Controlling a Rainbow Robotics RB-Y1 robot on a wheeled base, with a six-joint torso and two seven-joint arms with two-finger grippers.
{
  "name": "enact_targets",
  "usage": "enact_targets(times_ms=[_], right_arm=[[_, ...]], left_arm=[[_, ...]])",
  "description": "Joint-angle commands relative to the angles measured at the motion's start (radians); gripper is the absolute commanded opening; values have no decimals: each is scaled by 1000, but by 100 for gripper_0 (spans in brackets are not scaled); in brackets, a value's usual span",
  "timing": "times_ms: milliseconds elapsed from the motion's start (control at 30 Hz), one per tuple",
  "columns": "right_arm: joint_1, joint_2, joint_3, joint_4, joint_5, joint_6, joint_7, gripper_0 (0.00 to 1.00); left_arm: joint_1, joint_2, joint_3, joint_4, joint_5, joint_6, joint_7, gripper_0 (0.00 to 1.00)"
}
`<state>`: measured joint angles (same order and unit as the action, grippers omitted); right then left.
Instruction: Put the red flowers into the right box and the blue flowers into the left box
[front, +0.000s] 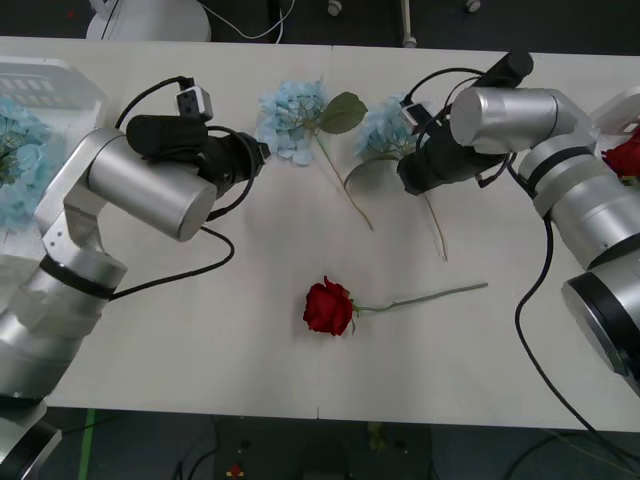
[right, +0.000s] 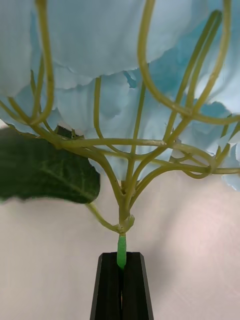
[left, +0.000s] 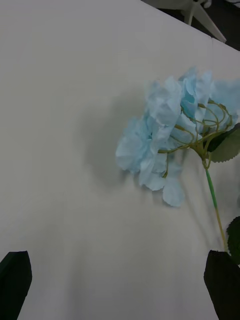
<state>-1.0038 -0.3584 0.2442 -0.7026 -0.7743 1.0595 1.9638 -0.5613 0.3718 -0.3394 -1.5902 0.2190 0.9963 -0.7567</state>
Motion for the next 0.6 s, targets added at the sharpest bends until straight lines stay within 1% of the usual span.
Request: enact_targets(times_ms=[33,133,367,467,600], right_arm=[[-62,-83,-135,-86,-160,100,93,0],[-61,-120,-138,-120,-316,157,170,0],[-56,-131,-138,-167,-634,177,296,0],[-45,-128,-138,-210,-703,177,340,0],[-2,-122,-138,-328,-764,168,374,0]], left_arm=[[-158,-54,-61,207,-26,-154,11,100],[-235,-71,-99,349,-40,-231,11,100],[-308,-80,-122,493,-66,-315,-33,100],[-336,-83,-145,547,-61,-337,-70,100],[-348,-97,-147,602,-52,-347,-124,100]])
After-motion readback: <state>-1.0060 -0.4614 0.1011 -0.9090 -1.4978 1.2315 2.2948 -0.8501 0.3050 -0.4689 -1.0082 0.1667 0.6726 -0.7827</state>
